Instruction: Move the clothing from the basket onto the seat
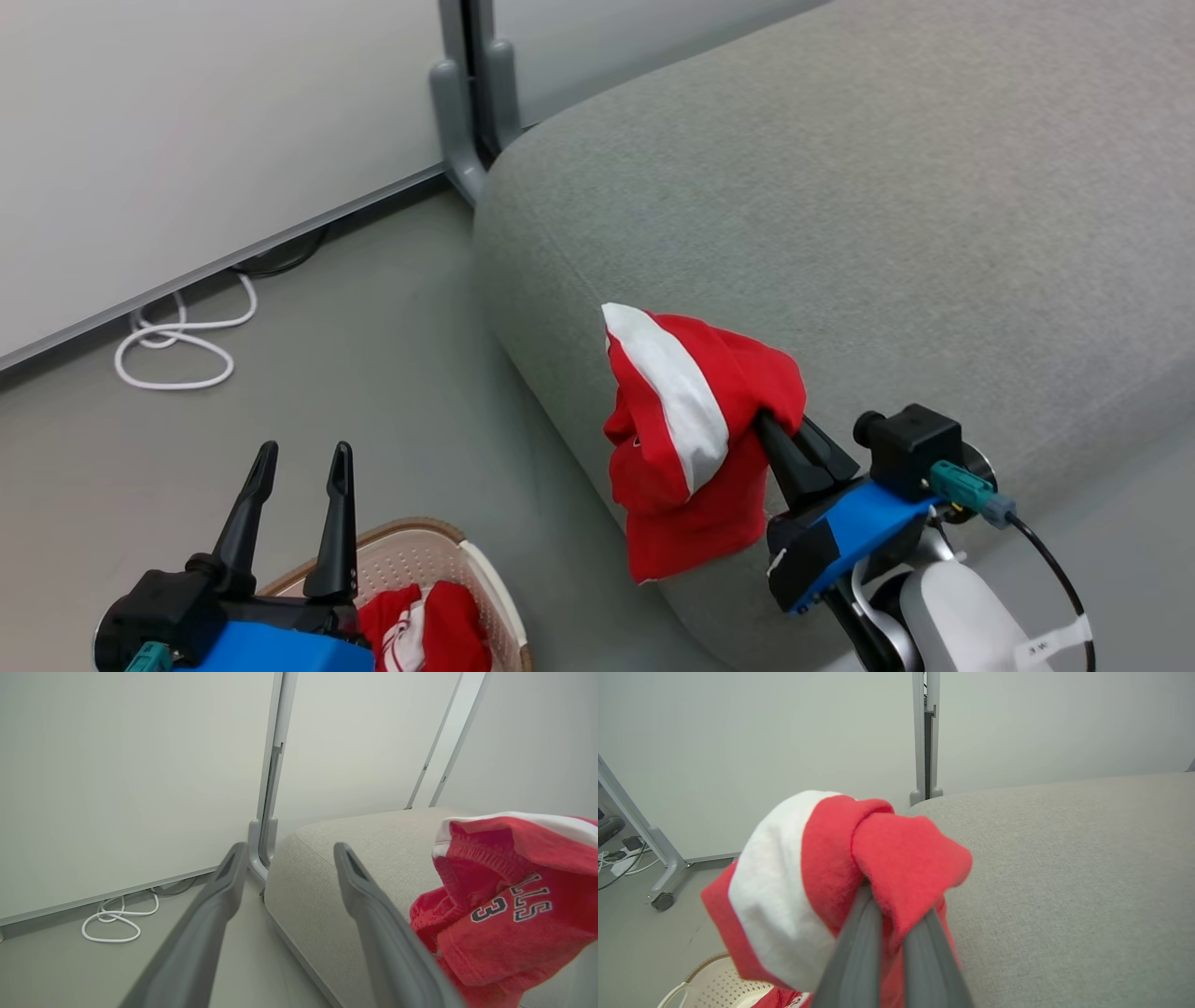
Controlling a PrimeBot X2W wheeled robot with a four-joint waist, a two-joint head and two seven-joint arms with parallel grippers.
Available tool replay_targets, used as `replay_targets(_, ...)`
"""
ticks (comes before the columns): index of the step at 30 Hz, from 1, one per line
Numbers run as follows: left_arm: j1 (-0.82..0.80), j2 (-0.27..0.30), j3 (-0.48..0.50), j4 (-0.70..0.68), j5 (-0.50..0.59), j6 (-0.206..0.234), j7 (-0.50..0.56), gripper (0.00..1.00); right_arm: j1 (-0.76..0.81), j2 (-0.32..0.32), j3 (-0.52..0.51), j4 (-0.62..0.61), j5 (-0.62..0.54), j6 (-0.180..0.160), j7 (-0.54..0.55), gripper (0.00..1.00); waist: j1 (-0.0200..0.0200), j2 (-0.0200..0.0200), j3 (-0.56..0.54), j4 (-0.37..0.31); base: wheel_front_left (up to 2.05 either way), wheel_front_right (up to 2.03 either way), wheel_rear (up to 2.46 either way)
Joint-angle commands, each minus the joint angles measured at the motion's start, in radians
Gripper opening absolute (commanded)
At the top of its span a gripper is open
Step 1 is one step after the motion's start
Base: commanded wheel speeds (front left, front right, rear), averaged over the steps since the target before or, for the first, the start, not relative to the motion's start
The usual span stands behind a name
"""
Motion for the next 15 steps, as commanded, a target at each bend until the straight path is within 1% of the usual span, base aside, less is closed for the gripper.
replay_targets(1, 0.007, 0.001, 0.003, -0.002, 0.005, -0.005, -0.003, 1.0, 0.016, -0.002, -0.003, -0.011, 0.002, 0.0, 0.004, 0.0, 0.0, 0.0, -0.008, -0.015, 0.0, 0.0, 0.0)
replay_targets(4, -0.001, -0.005, 0.01, 0.0, 0.016, -0.013, -0.003, 1.0, 0.045, -0.002, -0.016, -0.054, 0.006, 0.0, 0.014, 0.0, 0.0, 0.0, 0.0, -0.047, 0.0, 0.0, 0.0)
replay_targets(7, -0.008, -0.007, 0.012, 0.004, 0.023, -0.019, -0.003, 1.0, 0.056, -0.002, -0.021, -0.072, 0.007, 0.0, 0.022, 0.0, 0.0, 0.0, 0.008, -0.055, 0.0, 0.0, 0.0)
replay_targets(11, -0.021, -0.005, 0.007, 0.006, 0.027, -0.024, -0.003, 1.0, 0.043, -0.002, -0.036, -0.084, 0.008, 0.0, 0.021, 0.0, 0.0, 0.0, 0.025, -0.049, 0.0, 0.0, 0.0)
replay_targets(15, -0.046, 0.001, 0.002, 0.0, 0.033, -0.029, -0.003, 1.0, -0.017, -0.002, -0.06, -0.088, 0.0, 0.0, 0.022, 0.0, 0.0, 0.0, 0.067, -0.024, 0.0, 0.0, 0.0)
